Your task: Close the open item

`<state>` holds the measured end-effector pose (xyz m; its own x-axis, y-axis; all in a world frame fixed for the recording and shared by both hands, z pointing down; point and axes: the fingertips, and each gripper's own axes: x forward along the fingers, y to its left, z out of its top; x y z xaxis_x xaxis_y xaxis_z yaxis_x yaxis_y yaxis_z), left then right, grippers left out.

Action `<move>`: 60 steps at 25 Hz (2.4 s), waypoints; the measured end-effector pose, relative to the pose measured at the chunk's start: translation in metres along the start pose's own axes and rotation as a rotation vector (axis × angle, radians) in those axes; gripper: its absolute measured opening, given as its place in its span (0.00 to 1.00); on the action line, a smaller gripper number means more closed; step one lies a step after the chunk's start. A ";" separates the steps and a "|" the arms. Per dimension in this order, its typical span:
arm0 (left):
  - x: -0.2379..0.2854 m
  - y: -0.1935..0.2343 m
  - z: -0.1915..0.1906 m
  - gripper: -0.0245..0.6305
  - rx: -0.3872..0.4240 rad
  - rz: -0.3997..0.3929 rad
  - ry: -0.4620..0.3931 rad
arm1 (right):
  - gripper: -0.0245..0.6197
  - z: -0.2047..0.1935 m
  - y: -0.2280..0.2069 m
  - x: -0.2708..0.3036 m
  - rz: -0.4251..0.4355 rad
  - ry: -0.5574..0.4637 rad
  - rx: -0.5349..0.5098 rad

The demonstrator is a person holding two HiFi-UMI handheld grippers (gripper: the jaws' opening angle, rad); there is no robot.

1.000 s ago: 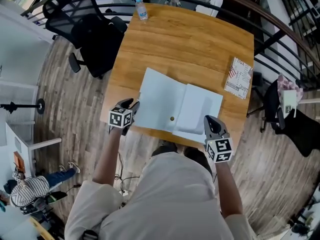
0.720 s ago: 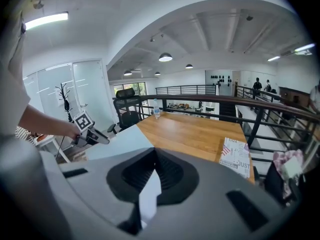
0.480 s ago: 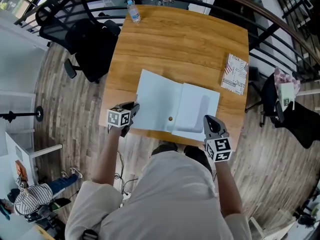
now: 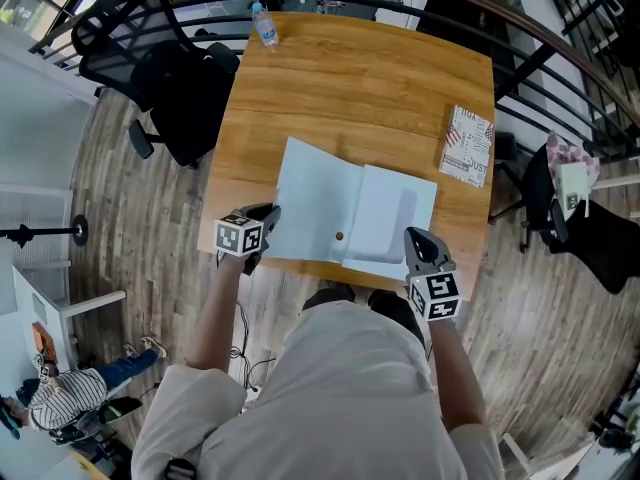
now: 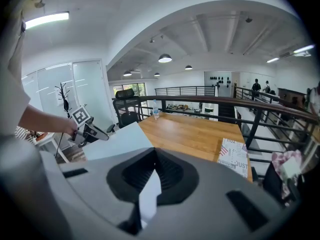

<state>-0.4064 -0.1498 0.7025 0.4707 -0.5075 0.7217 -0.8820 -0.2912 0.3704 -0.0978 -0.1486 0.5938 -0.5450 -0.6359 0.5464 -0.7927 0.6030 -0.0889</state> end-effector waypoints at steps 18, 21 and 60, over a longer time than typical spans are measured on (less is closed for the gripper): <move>-0.002 -0.074 0.023 0.09 0.055 -0.012 -0.039 | 0.04 -0.012 -0.032 -0.027 -0.009 -0.034 0.027; 0.001 -0.088 0.026 0.09 0.056 -0.014 -0.048 | 0.04 -0.015 -0.042 -0.033 -0.011 -0.040 0.032; 0.054 -0.230 0.038 0.16 0.063 -0.098 -0.095 | 0.04 -0.051 -0.107 -0.077 -0.024 -0.034 0.081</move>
<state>-0.1775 -0.1412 0.6336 0.5573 -0.5477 0.6240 -0.8299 -0.3923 0.3968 0.0432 -0.1395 0.6035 -0.5331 -0.6669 0.5206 -0.8246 0.5473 -0.1434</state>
